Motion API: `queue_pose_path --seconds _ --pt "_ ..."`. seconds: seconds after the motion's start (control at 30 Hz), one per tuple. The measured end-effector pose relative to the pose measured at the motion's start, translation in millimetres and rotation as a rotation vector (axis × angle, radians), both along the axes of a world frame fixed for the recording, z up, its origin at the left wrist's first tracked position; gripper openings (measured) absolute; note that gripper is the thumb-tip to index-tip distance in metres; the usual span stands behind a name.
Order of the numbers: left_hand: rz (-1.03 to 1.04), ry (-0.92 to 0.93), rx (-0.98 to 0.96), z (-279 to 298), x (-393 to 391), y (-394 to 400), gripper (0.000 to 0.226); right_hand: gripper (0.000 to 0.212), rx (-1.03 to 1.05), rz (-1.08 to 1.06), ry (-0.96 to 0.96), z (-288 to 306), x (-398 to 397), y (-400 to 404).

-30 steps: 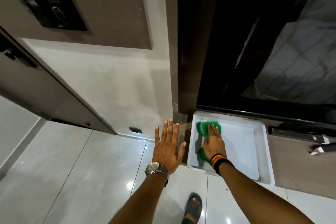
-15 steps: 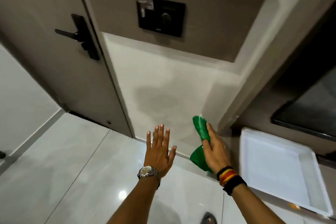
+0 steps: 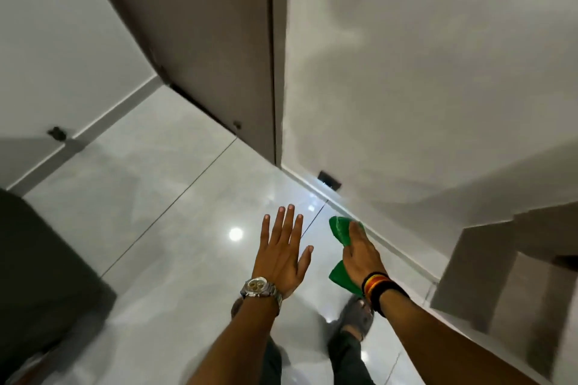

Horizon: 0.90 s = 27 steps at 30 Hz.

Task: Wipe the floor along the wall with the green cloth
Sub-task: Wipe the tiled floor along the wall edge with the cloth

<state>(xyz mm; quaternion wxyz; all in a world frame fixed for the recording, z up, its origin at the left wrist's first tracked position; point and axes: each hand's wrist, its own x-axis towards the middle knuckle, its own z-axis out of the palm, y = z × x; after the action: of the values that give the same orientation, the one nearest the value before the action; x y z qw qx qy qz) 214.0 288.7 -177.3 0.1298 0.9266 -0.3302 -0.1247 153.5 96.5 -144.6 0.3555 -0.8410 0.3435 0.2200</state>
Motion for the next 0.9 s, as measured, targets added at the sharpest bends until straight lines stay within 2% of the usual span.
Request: queue_pose_path --seconds 0.13,0.27,0.37,0.47,0.57,0.63,0.73,0.9 --pt "0.037 0.028 -0.049 -119.2 15.5 -10.8 0.076 0.067 -0.002 0.062 0.076 -114.3 14.9 -5.0" --pt "0.055 0.072 -0.039 -232.2 18.8 -21.6 0.075 0.062 -0.009 0.044 0.055 -237.2 23.6 -10.6" --pt "0.047 0.065 -0.039 -319.0 14.1 -17.9 0.075 0.061 -0.064 0.107 0.069 -332.9 29.3 -18.0" --pt "0.029 0.043 -0.019 -396.2 14.6 -6.5 0.075 0.072 -0.16 0.304 0.082 -414.4 27.4 -28.7" --pt "0.076 0.064 0.021 -472.7 21.3 1.7 0.075 0.081 -0.219 0.599 0.204 -485.6 13.1 -31.1" --pt "0.116 0.067 0.052 -515.8 25.8 3.5 0.077 0.084 -0.215 0.665 0.232 -525.0 9.1 -27.8" --pt "0.159 0.062 0.073 -574.6 37.4 0.4 0.08 0.08 -0.221 0.613 0.14 -586.6 20.1 -16.1" --pt "0.217 0.035 0.046 -635.8 66.5 -6.8 0.08 0.066 -0.408 0.6 -0.122 -649.3 9.7 -24.5"
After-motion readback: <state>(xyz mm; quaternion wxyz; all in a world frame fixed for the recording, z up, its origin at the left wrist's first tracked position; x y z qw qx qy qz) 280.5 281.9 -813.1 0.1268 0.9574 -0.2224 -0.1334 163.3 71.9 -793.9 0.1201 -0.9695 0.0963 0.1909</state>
